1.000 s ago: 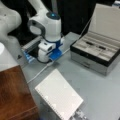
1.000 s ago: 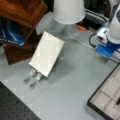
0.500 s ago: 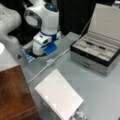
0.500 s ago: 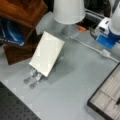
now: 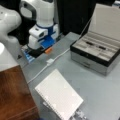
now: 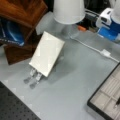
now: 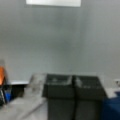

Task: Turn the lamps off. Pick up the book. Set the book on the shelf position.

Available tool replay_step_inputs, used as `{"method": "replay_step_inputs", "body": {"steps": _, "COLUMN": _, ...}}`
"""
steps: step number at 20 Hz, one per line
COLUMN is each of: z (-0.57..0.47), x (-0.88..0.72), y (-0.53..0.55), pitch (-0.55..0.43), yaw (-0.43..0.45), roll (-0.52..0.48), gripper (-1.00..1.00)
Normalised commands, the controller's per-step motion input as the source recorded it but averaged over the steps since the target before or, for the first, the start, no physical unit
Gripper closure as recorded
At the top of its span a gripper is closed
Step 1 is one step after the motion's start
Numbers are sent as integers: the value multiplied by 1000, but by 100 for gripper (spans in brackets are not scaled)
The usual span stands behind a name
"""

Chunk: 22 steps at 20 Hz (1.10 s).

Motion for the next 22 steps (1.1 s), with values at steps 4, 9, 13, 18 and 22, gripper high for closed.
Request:
{"method": "replay_step_inputs", "body": {"steps": 4, "z": 115, "x": -267, "y": -106, "pitch": -200, "yaw": -24, "roll": 271, "gripper": 100}}
{"method": "replay_step_inputs", "body": {"steps": 9, "z": 120, "x": -186, "y": -1, "pitch": -145, "yaw": -22, "roll": 217, "gripper": -100}}
{"method": "replay_step_inputs", "body": {"steps": 13, "z": -30, "x": -122, "y": 93, "pitch": -112, "yaw": -28, "roll": 182, "gripper": -100}}
{"method": "replay_step_inputs", "body": {"steps": 18, "z": -14, "x": -43, "y": 124, "pitch": -87, "yaw": -29, "roll": 156, "gripper": -100}}
{"method": "replay_step_inputs", "body": {"steps": 22, "z": 91, "x": 82, "y": 82, "pitch": -67, "yaw": -14, "roll": 107, "gripper": -100}}
